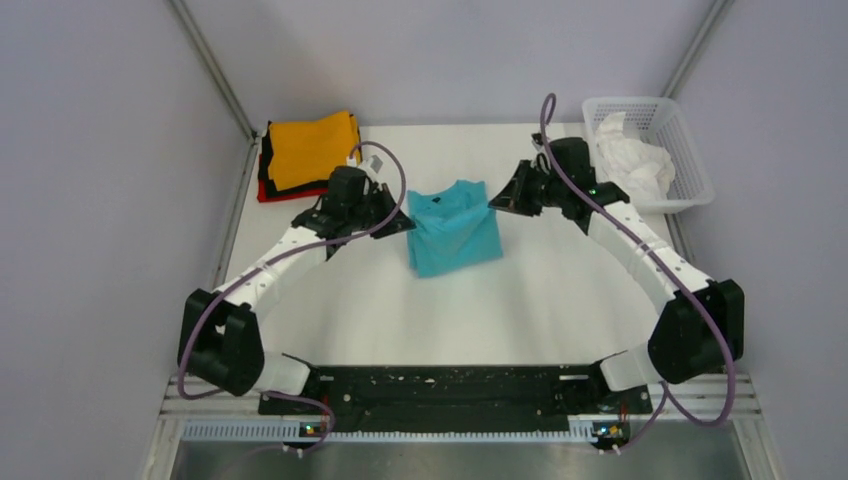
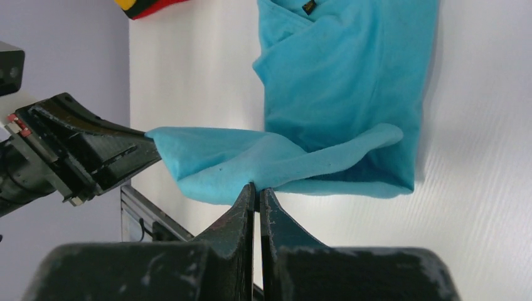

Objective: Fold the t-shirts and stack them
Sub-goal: Fold the long partially folded tshirt into a neat square

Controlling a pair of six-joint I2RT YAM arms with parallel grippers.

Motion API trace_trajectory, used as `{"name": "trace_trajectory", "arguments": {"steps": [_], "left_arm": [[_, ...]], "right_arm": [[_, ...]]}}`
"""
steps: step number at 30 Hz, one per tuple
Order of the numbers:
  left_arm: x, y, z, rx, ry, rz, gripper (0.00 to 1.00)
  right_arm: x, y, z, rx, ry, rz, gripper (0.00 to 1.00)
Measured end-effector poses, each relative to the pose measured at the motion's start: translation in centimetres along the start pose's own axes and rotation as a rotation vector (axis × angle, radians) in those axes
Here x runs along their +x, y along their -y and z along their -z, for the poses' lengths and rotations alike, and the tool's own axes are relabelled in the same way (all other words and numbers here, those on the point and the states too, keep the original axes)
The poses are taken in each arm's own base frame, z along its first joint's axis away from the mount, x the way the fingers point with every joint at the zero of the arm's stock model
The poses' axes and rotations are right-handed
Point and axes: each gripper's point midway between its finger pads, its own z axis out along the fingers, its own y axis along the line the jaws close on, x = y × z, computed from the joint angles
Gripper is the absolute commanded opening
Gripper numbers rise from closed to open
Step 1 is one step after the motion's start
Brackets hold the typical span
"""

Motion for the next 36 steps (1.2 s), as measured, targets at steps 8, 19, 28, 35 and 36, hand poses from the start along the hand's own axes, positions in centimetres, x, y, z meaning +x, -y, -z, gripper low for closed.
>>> {"name": "trace_trajectory", "arguments": {"steps": [8,19,28,35,36], "left_arm": [[-4.9,-1.5,-1.6,0.059,0.012,0.047,0.00],[-9.0,-2.8,-5.3,0.141,-0.025,0.084,0.00],[-11.9,-5.1,-9.5,0.127,-0.031,0.103,0.00],[-13.8,-8.8,-13.4,0.095,-0.033,0.139,0.00],[-13.9,-9.3,-14.0,0.092,-0.036,0.144,0.00]], "right_arm": [[-3.0,0.2,-2.6,-0.008,0.035,-0.027,0.00],[-6.8,1.5,-5.7,-0.005,0.084,-0.049,0.00],[-9.3,5.0,-10.5,0.047,0.100,-0.068,0.00],[-10.2,7.6,-13.7,0.103,0.110,-0.080,0.00],[-10.3,8.0,-14.2,0.109,0.109,-0.083,0.00]]}}
